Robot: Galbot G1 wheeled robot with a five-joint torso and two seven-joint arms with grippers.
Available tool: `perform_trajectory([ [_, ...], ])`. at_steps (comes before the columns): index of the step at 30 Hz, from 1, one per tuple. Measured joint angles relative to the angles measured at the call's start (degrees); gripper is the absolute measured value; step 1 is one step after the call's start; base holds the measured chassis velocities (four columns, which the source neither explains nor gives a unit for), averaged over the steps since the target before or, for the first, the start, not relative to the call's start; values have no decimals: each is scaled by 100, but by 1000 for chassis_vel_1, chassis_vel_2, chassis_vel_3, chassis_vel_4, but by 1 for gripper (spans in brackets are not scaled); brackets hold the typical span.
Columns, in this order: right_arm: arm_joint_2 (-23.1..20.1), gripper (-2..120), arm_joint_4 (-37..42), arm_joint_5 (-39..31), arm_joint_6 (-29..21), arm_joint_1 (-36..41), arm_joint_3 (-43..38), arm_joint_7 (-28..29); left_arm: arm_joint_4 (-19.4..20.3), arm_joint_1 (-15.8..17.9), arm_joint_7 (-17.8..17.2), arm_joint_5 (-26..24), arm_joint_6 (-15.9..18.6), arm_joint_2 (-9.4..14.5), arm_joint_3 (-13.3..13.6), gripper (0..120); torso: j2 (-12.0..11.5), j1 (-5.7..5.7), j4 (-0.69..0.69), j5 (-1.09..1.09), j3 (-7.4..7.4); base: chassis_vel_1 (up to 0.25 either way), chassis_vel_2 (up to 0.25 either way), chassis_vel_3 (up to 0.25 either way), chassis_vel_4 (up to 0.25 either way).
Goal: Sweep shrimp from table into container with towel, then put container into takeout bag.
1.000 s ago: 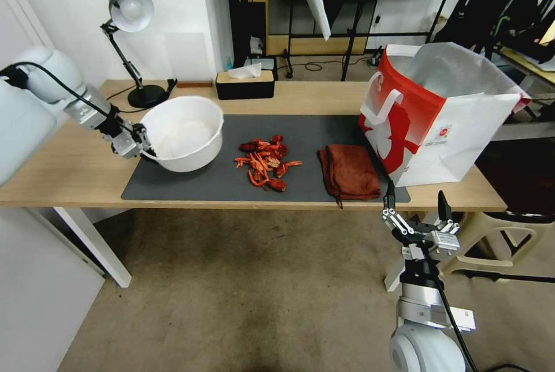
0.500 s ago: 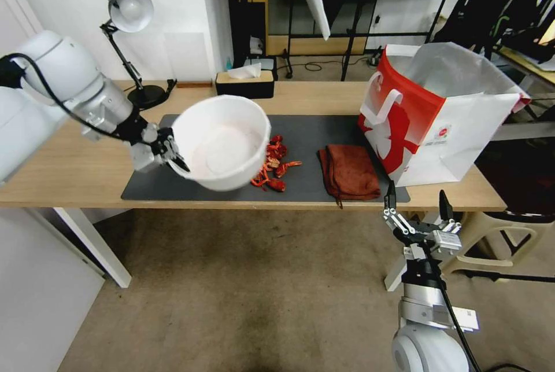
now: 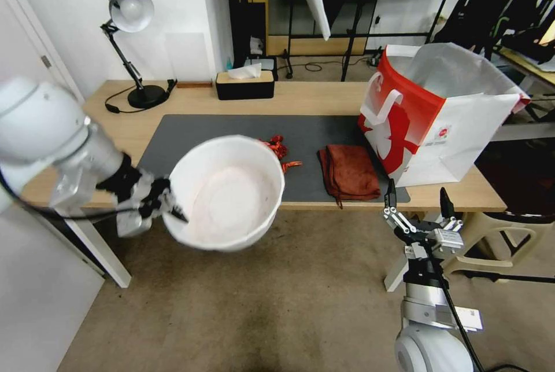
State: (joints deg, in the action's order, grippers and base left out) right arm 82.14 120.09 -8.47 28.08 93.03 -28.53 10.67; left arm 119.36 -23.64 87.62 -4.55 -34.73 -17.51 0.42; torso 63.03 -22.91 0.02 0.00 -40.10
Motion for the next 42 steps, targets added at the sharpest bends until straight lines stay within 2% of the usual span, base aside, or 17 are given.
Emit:
perform_trajectory([
  [4,27,100,5,23,-17,-22,5,0,159,-96,-1,252,-70,-64,-47,0,0,0,-4,1,0,0,0,0,0],
  [7,43,100,6,43,-20,-19,-17,0,252,-326,-1,591,-142,-244,-47,0,0,-1,-2,1,-1,0,0,0,0],
  [10,51,100,6,51,-20,-8,-33,0,268,-448,-1,724,-179,-318,-56,0,0,-1,-3,0,-1,0,0,0,0],
  [11,58,100,10,57,-20,3,-53,1,308,-775,-1,944,-246,-448,-125,0,-1,-2,-4,0,-1,0,0,0,0],
  [12,58,100,10,57,-20,3,-53,1,308,-775,-1,944,-246,-448,-125,0,-1,-2,-4,0,-1,0,0,0,0],
  [15,55,100,12,58,-20,25,-68,5,327,-1257,-1,1301,-343,-669,-388,0,-1,-1,-1,0,-1,0,0,0,0],
  [16,55,100,12,58,-20,25,-68,5,327,-1257,-1,1301,-343,-669,-388,0,-1,-1,-1,0,-1,0,0,0,0],
  [23,34,100,38,65,-20,94,-98,20,101,-1863,0,1862,-576,-1149,-623,0,-2,-1,-2,0,-1,0,0,0,0],
  [24,34,100,38,65,-20,94,-98,20,101,-1863,0,1862,-576,-1149,-623,0,-2,-1,-2,0,-1,0,0,0,0],
  [26,15,100,54,64,-21,119,-122,25,-20,-2086,1,2024,-688,-1365,-701,0,-1,-1,-2,0,-1,0,0,0,0],
  [28,13,100,58,64,-22,127,-129,26,-54,-2142,1,2073,-717,-1442,-711,0,-1,-1,-2,0,-1,0,0,0,0],
  [31,20,100,89,67,-38,148,-145,36,-138,-2311,2,2237,-867,-1719,-728,0,-1,-1,-3,1,-1,0,0,0,0],
  [32,20,100,89,67,-38,148,-145,36,-138,-2311,2,2237,-867,-1719,-728,0,-1,-1,-3,1,-1,0,0,0,0],
  [36,19,100,105,77,-47,163,-158,47,-264,-2571,3,2474,-1010,-2029,-762,0,-1,-1,-2,1,-1,0,0,0,0],
  [37,19,100,105,77,-47,163,-158,47,-264,-2571,3,2474,-1010,-2029,-762,0,-1,-1,-2,1,-1,0,0,0,0],
  [42,9,100,101,77,-48,163,-162,58,-403,-2776,4,2696,-1132,-2348,-794,0,-1,-1,-2,1,-1,0,0,0,0],
])
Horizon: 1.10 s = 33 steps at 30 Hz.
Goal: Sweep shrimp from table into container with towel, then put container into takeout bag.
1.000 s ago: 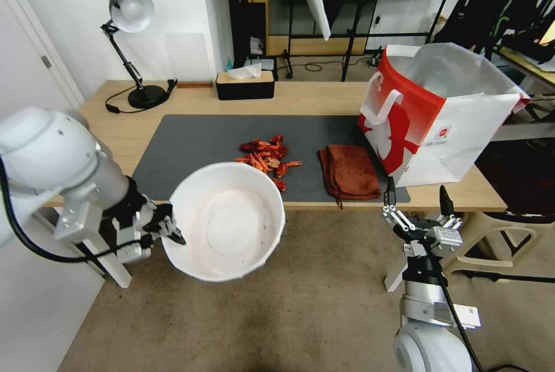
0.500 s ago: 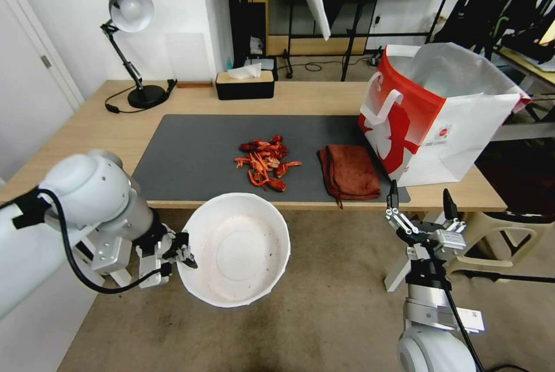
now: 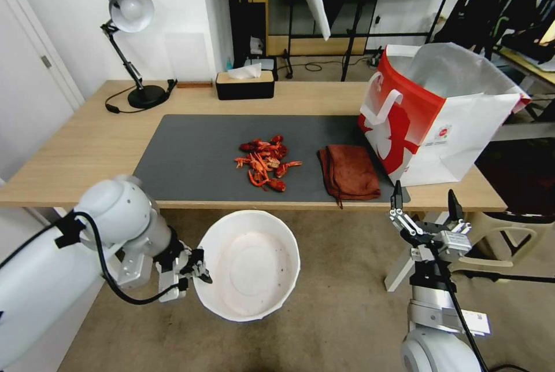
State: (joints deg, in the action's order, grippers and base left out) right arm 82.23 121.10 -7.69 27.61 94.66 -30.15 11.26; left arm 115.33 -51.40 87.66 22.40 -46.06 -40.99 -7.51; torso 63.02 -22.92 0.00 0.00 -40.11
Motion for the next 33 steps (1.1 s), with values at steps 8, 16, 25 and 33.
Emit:
perform_trajectory([
  [8,-27,100,17,-1,-9,3,-1,11,-313,-57,0,274,-108,-397,58,0,1,0,0,0,0,0,0,0,0],
  [16,-90,100,81,-47,-25,37,-40,28,-825,208,0,600,-123,-710,245,0,1,0,0,0,0,0,0,0,0],
  [25,-191,100,117,-106,-65,43,-69,57,-1112,212,0,882,-120,-955,305,0,1,0,0,0,0,0,0,0,0],
  [33,-242,100,123,-138,-149,1,-70,85,-1292,247,-1,1054,-118,-1187,404,0,1,0,0,1,0,0,0,0,0],
])
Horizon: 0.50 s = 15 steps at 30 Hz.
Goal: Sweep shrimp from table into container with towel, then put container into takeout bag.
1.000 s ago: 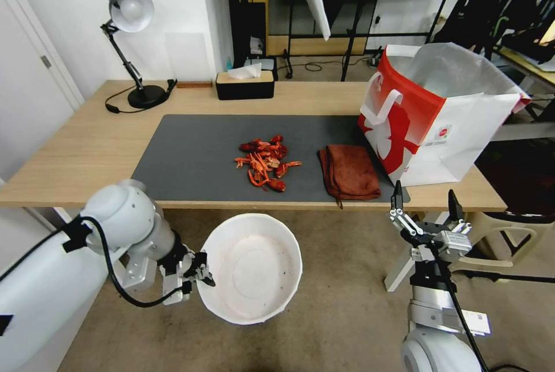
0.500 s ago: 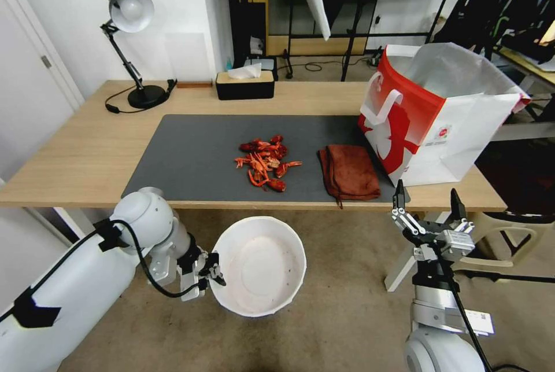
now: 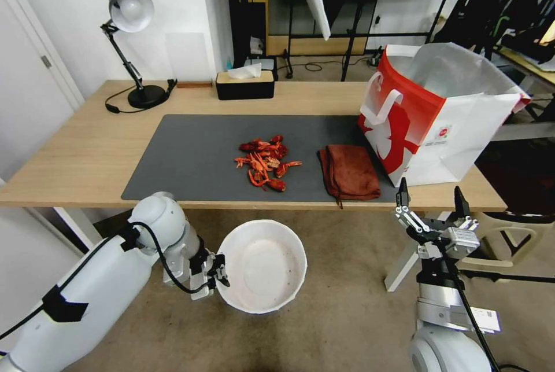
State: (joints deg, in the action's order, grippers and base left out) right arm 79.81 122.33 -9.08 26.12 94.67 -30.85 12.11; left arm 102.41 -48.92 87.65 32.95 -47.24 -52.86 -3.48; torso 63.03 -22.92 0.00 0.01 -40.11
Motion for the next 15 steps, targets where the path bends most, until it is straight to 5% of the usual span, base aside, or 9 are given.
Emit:
perform_trajectory([
  [15,-112,100,-27,55,-264,-93,122,140,-425,299,0,267,4,-439,235,0,0,0,-1,0,0,0,0,0,0],
])
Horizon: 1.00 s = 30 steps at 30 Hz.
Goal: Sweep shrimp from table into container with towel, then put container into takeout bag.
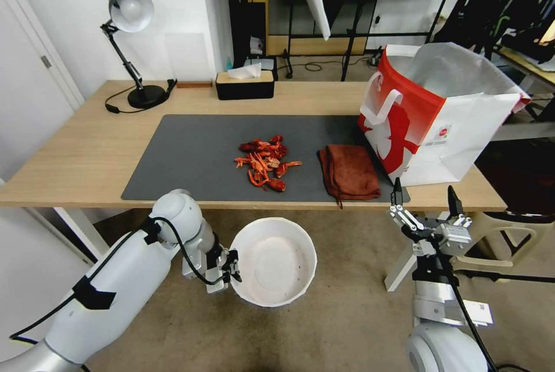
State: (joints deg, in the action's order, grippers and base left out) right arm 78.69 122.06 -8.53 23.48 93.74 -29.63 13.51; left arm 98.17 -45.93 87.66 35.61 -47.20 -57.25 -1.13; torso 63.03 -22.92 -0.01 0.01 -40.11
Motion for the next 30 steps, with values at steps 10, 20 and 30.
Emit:
perform_trajectory([
  [10,-596,100,321,-509,-1396,-515,193,549,-286,225,3,23,5,-84,224,0,0,0,6,1,0,0,0,0,0],
  [20,-1089,100,220,-1201,-2068,-1019,151,871,-721,757,2,-40,6,-424,702,0,0,0,3,1,0,0,0,0,0],
  [30,-1426,100,-280,-1618,-2101,-1668,415,883,-838,850,2,-48,6,-323,665,0,0,0,1,-1,0,0,0,0,0],
])
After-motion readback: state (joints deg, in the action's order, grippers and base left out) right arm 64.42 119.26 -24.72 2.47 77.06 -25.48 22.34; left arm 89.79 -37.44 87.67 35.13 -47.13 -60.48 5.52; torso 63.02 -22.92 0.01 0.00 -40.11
